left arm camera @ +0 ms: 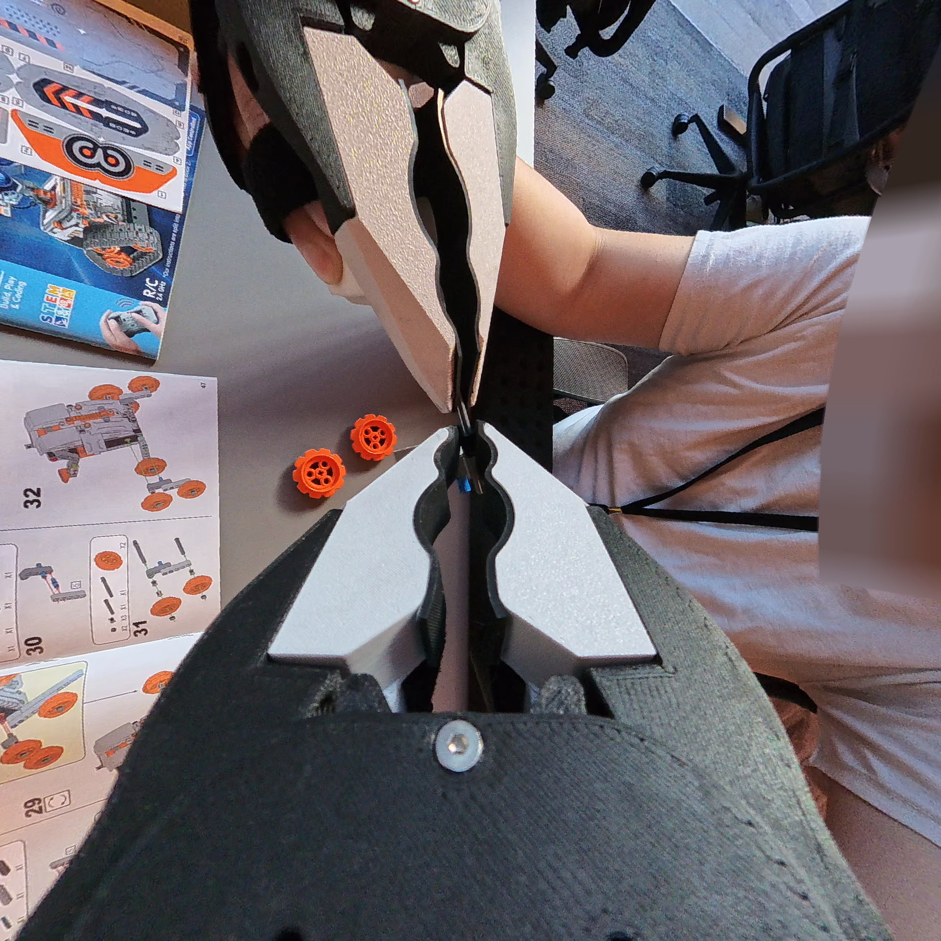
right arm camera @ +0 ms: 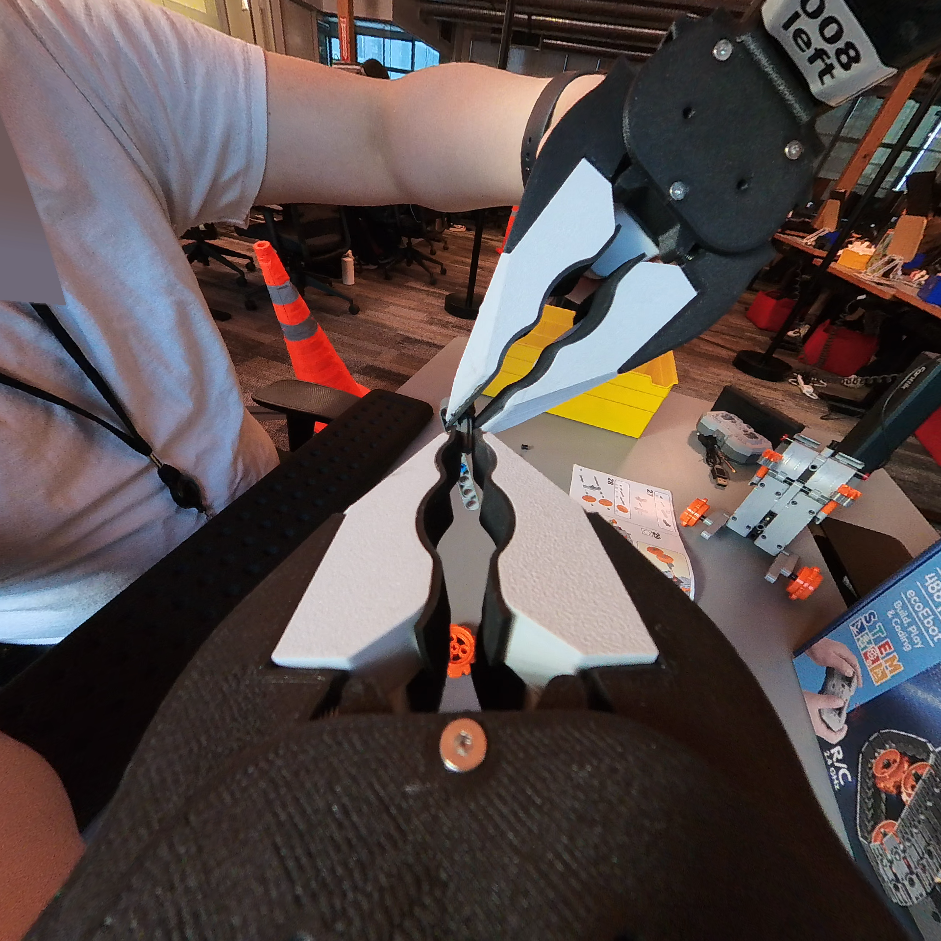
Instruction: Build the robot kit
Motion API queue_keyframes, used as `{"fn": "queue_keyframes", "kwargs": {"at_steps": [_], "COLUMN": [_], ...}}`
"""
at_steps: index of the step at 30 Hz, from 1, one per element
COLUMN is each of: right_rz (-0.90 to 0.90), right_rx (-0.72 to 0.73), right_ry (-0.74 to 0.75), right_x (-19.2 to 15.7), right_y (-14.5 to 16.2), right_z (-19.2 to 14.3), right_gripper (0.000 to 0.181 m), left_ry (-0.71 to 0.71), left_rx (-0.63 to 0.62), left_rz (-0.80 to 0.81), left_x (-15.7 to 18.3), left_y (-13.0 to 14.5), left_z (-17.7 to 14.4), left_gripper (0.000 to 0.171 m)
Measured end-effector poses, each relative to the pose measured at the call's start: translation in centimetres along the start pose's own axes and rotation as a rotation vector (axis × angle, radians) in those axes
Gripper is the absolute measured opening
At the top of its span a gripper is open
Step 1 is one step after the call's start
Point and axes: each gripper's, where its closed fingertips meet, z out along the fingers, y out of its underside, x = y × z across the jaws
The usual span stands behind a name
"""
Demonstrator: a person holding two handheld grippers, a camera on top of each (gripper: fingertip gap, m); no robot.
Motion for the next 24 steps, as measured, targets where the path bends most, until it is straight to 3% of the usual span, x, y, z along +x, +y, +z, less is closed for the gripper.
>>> {"fn": "queue_keyframes", "kwargs": {"at_steps": [24], "right_rz": [0.015], "right_rx": [0.005], "right_ry": [0.011], "right_x": [0.39], "right_y": [0.19], "right_z": [-0.08], "right_gripper": [0.003], "left_ry": [0.013], "left_rx": [0.043], "left_rz": [-0.039], "left_x": [-0.27], "left_y": [0.10], "left_z": [-0.33], "left_gripper": [0.005]}}
